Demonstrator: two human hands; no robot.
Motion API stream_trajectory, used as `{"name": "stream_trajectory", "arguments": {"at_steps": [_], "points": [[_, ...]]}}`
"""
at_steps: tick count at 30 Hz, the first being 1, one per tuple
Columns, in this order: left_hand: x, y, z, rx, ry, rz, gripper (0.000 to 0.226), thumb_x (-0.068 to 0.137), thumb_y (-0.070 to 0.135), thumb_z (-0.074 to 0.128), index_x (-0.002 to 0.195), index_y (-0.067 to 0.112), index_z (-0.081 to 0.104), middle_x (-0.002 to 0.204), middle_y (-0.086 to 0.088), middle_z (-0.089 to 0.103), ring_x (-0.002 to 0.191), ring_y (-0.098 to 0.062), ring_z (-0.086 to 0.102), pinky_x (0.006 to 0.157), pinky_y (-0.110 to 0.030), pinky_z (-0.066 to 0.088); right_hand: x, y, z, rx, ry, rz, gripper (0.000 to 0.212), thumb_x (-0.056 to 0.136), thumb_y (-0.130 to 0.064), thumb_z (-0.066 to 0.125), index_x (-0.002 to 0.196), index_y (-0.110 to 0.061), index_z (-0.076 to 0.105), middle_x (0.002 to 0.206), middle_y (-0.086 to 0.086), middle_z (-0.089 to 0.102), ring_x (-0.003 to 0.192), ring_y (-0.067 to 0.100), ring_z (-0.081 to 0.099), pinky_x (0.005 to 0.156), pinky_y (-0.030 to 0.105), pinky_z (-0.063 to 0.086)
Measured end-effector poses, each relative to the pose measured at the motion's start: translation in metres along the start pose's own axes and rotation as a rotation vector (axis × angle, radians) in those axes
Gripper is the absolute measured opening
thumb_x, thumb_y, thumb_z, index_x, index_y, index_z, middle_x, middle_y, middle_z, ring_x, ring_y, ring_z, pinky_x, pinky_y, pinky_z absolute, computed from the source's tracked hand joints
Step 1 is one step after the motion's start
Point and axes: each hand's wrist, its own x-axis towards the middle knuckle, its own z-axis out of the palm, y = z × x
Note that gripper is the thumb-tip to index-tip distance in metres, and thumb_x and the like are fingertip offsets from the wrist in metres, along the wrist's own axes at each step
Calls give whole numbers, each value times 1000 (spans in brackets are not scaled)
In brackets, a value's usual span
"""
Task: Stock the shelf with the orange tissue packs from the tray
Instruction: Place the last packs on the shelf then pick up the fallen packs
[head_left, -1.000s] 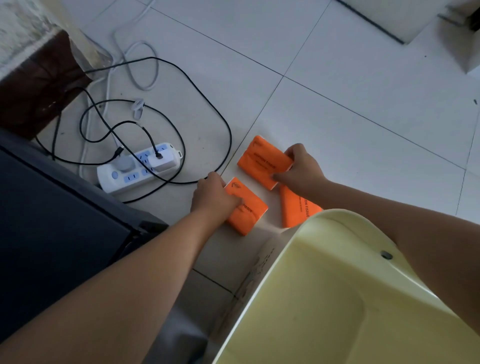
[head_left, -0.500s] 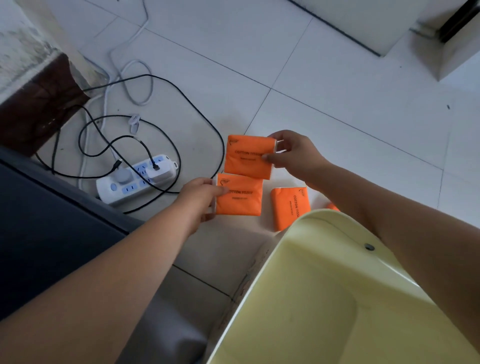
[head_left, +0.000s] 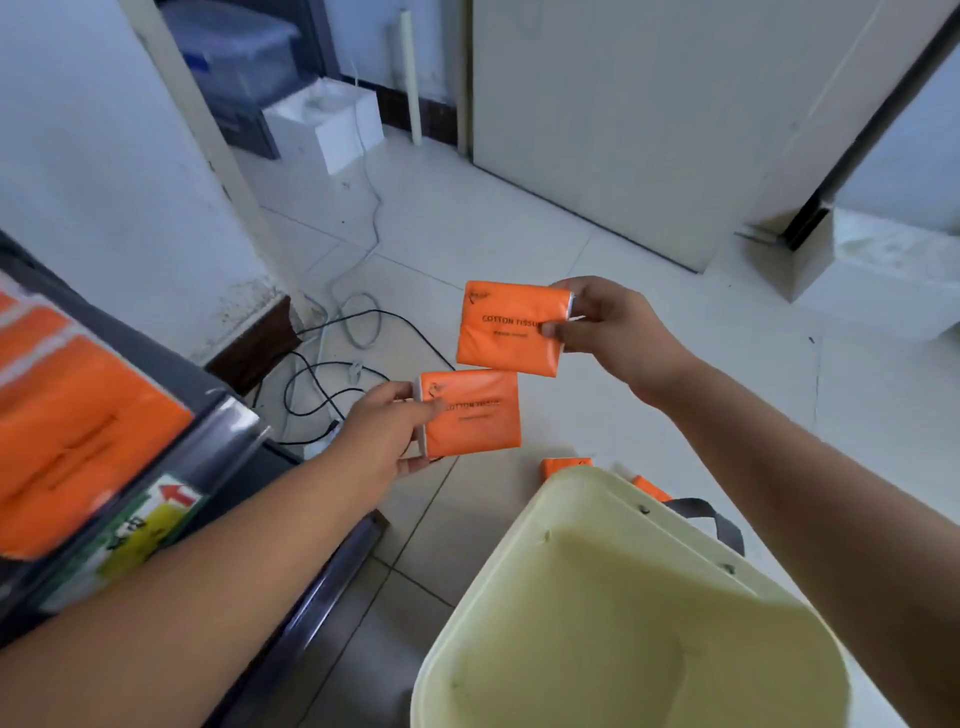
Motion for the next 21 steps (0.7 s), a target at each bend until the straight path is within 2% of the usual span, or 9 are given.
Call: {"name": "stream_trajectory", "arguments": {"at_steps": [1,5,12,16,18,21], "points": [[-20,10,-7,6,12,33,26,91,15,76,115,19,67,114,-13,73,94,-25,70,82,-47,60,-9,-21,1,5,-17,-27,34,85,5,76,116,-7,67,114,19,72,105,41,69,95,58,55],[-103,45,-42,6,54,169,25,90,19,78,114,21,70,114,-10,74,93,-25,73,61,-33,59,-50,-108,10,24,-76,-132,34,84,5,77,113,-12,70,113,21,71,101,42,70,97,56,55],[-233,92,-110,-103,111,302,24,88,15,78,110,17,69,104,-10,79,76,-19,73,66,-34,55,-116,-239,52,74,-163,-351,38,83,5,77,115,-14,70,113,22,71,101,40,71,97,52,57],[-291,110,-153,-166,179,373,29,86,17,80,113,20,70,96,-3,78,73,-17,70,62,-29,52,-142,-292,89,141,-192,-435,36,84,7,75,114,-14,69,104,18,73,90,29,71,97,54,56],[-321,113,-181,-234,206,399,25,87,17,78,109,22,69,88,-1,75,67,-15,67,60,-27,48,-156,-315,114,196,-227,-474,36,84,8,73,113,-12,69,108,23,73,94,32,71,96,56,56],[-348,110,-214,-255,245,449,21,88,17,76,106,24,69,83,2,76,63,-12,67,59,-26,47,-167,-337,144,233,-292,-512,36,83,6,75,114,-12,69,108,21,74,96,34,72,95,55,56]]}}
